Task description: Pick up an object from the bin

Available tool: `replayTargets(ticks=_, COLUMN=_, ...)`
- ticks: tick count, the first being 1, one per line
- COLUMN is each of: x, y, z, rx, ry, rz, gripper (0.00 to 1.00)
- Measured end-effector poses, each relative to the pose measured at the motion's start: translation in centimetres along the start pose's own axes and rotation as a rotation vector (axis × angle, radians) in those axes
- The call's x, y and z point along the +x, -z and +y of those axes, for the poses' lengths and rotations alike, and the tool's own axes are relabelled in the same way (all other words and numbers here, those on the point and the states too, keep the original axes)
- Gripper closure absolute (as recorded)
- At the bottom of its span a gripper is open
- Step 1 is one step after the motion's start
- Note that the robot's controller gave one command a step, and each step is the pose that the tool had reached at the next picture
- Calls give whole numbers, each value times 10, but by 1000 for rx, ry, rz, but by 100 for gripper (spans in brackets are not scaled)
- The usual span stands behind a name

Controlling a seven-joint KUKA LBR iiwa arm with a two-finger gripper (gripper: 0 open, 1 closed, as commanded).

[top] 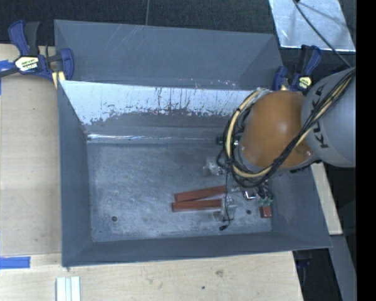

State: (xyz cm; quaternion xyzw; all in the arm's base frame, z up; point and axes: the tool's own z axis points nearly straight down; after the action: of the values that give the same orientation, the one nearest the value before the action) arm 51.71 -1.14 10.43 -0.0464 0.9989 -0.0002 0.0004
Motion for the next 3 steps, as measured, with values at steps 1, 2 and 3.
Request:
replayTargets(ticks=1, x=-2, y=-34, z=4, rx=-1, ry=-97, rz=1, gripper=0)
replayTargets(ticks=2, x=-3, y=-34, z=4, rx=-1, ry=-98, rz=0, gripper=0)
replayTargets(ticks=3, x=-3, y=-34, z=4, rx=-1, ry=-99, rz=-1, gripper=100)
